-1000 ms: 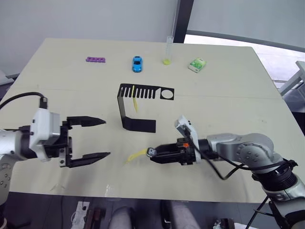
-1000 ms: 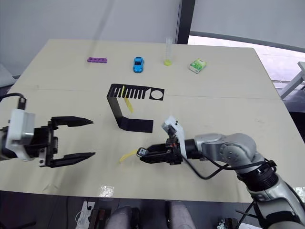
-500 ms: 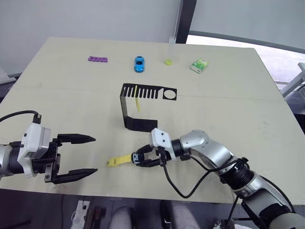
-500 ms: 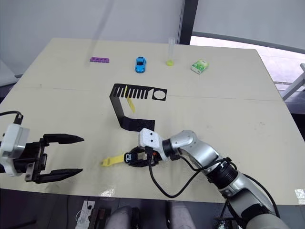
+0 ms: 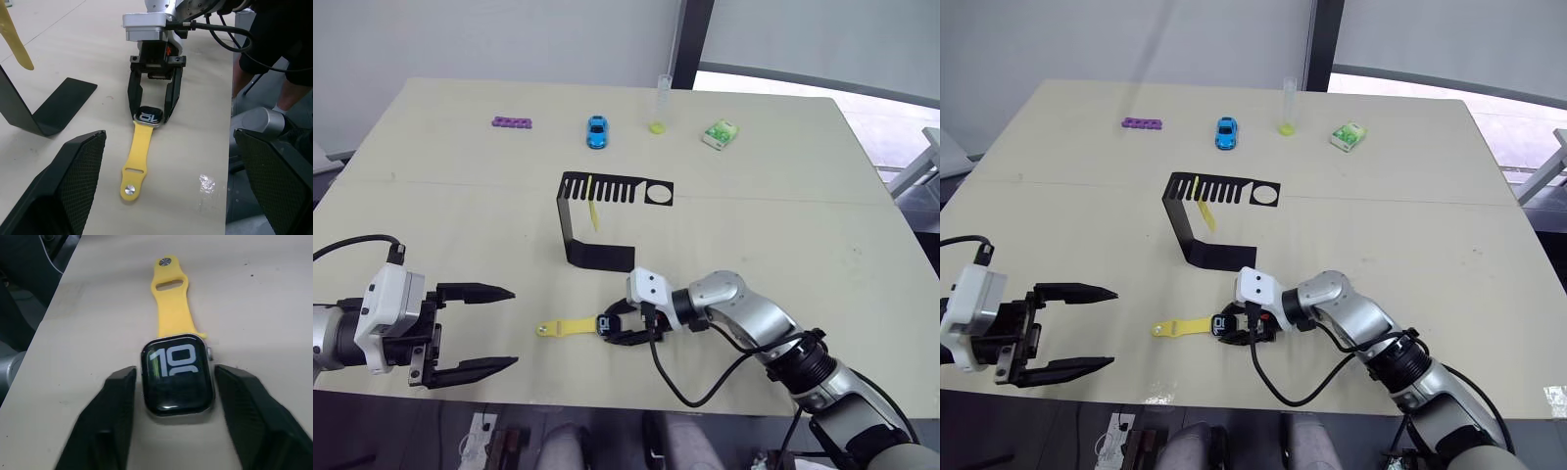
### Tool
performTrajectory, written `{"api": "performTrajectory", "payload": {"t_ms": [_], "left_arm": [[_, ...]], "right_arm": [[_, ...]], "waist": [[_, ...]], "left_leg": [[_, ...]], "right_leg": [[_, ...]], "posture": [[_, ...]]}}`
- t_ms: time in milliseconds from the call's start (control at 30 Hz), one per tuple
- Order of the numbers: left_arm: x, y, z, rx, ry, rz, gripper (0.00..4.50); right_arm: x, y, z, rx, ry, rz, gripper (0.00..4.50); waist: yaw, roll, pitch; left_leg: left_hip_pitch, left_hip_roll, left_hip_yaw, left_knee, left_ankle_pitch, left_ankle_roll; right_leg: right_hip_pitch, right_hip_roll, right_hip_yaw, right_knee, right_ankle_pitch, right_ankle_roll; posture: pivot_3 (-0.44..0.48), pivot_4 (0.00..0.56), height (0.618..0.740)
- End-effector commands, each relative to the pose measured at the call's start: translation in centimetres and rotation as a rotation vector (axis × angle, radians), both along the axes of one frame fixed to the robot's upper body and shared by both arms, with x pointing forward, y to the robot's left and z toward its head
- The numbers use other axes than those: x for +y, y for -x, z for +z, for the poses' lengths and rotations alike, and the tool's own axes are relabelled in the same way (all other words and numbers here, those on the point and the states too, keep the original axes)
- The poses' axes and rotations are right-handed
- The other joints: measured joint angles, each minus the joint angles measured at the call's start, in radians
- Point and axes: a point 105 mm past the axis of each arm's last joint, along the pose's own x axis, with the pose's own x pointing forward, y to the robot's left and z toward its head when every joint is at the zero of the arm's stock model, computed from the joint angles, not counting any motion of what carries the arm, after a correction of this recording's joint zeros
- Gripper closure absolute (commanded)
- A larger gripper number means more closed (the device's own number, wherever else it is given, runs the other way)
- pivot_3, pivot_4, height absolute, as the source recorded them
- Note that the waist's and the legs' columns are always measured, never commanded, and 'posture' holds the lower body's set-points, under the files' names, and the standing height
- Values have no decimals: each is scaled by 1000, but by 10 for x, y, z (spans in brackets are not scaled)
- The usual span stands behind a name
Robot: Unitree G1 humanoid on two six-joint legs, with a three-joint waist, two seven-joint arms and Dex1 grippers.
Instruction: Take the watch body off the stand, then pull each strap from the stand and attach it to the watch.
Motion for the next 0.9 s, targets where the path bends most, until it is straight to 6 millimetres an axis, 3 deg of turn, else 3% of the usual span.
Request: {"api": "performTrajectory", "payload": {"t_ms": [33,167,300,500,900], "left_arm": [[3,-1,2,-21,-10,8,0],[18,-5,1,-27,-24,61,0],[26,-6,-6,-34,-49,75,0],[18,-7,-7,-47,-58,25,0],[3,1,-7,-50,-48,-30,0]], "right_arm": [[-18,2,10,-14,12,10,37],[-44,-1,19,-29,-17,-39,37],[-56,0,14,-36,-14,-49,37],[-36,4,16,-48,-85,-41,37],[2,11,-3,-40,-90,-10,37]], "waist": [[1,0,0],[3,0,0],[-3,0,0],[-6,0,0],[-2,0,0]], "left_leg": [[0,0,0,0,0,0],[0,0,0,0,0,0],[0,0,0,0,0,0],[1,1,1,0,0,0],[0,0,1,0,0,0]], "right_leg": [[0,0,0,0,0,0],[0,0,0,-1,0,0],[0,0,0,-1,0,0],[0,1,0,0,0,0],[0,1,0,0,0,0]], "posture": [[0,150,740],[0,150,740],[0,150,740],[0,150,740],[0,150,740]]}}
